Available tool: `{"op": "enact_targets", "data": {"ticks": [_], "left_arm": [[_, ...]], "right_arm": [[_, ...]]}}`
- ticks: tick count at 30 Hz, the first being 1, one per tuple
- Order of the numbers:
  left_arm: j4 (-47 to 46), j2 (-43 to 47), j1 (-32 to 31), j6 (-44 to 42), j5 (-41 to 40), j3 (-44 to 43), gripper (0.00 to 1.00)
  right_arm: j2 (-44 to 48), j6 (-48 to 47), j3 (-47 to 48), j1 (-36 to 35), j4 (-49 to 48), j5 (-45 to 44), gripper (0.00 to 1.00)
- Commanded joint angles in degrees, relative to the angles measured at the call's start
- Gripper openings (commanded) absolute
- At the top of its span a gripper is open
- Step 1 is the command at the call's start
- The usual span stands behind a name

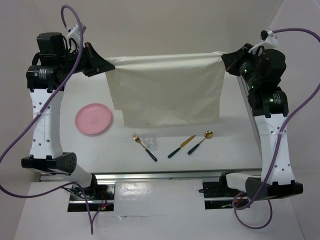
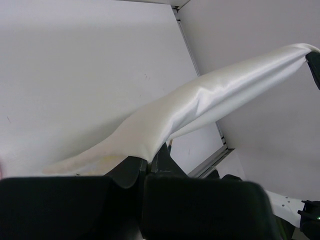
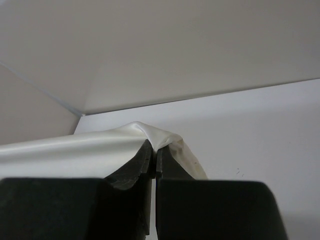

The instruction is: Set the dinner table for one person

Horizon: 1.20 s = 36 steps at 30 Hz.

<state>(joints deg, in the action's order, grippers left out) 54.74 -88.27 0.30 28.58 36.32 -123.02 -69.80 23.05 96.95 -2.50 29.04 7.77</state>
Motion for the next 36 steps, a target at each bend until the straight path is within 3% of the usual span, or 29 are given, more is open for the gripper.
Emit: {"op": "enact_targets", "data": {"ticks": [1,6,11,12,13,14,15,17,19,22,24,27,29,30,32,33,34,36], "left_arm": [[0.89,-2.08,2.25,-2.12,-4.15,0.23,0.00],[-6.39,-12.76,2.25,-1.60,-6.16,4.63,0.00],[-10.27,-30.17,1.64,0.94,-10.02,-3.17,0.00],[-10.27,-37.08,1.12,2.35,-11.95,-8.84,0.04],[-9.40,-37.15,1.11,2.36,-11.97,-12.12,0.04],[-9.39,-43.50,1.11,2.36,-11.97,-14.85,0.18],[-8.52,-46.18,1.11,2.97,-11.97,-17.58,0.37],[-9.03,-48.92,1.11,3.68,-11.45,-19.36,0.53],[-10.79,-47.36,1.11,3.68,-11.44,-13.95,0.71],[-13.61,-42.01,1.11,3.68,-13.55,-8.39,0.82],[-11.08,-39.28,1.11,2.45,-15.13,-6.45,0.82],[-7.73,-34.80,0.58,1.74,-17.76,0.03,0.61],[-7.72,-30.41,-1.51,-0.27,-19.52,7.32,0.45],[-7.72,-26.03,-2.22,-0.28,-22.57,14.75,0.42],[-8.24,-21.79,-3.89,0.24,-23.66,22.26,0.42],[-9.29,-17.16,-3.90,0.25,-24.36,30.30,0.44],[-10.78,-14.76,-4.86,1.03,-24.36,34.47,0.56],[-12.63,-10.71,-5.57,2.26,-24.36,41.16,0.70]], "right_arm": [[-2.61,-2.04,0.88,1.01,-1.43,-5.13,0.00],[-14.44,-2.04,-1.50,1.01,-7.32,-3.65,0.00],[-30.89,-0.20,-0.28,1.01,-12.78,-0.56,0.00],[-37.19,0.93,2.34,0.49,-13.73,-0.56,0.00],[-40.21,0.95,4.20,0.48,-13.22,-0.56,0.00],[-42.76,0.95,5.78,0.48,-13.22,-0.56,0.00],[-45.57,1.47,8.32,0.48,-11.82,-0.56,0.22],[-50.51,1.47,13.26,0.48,-8.67,-1.09,0.53],[-50.62,1.47,13.19,-0.05,-7.94,-1.61,0.77],[-47.02,1.47,8.10,-0.05,-10.31,-1.62,0.79],[-43.85,1.47,4.40,-0.05,-9.71,-2.32,0.79],[-39.11,0.95,-1.92,-0.05,-7.51,-3.55,0.73],[-35.86,0.42,-6.66,-0.57,-6.98,-4.69,0.71],[-32.19,0.42,-12.34,-0.57,-6.98,-5.91,0.71],[-28.39,1.11,-18.34,-0.57,-6.98,-6.71,0.71],[-24.81,1.12,-23.94,-0.57,-6.98,-7.41,0.71],[-23.20,1.82,-26.52,-0.57,-6.98,-7.42,0.71],[-19.68,2.43,-32.57,-0.57,-6.45,-7.94,0.72]]}}
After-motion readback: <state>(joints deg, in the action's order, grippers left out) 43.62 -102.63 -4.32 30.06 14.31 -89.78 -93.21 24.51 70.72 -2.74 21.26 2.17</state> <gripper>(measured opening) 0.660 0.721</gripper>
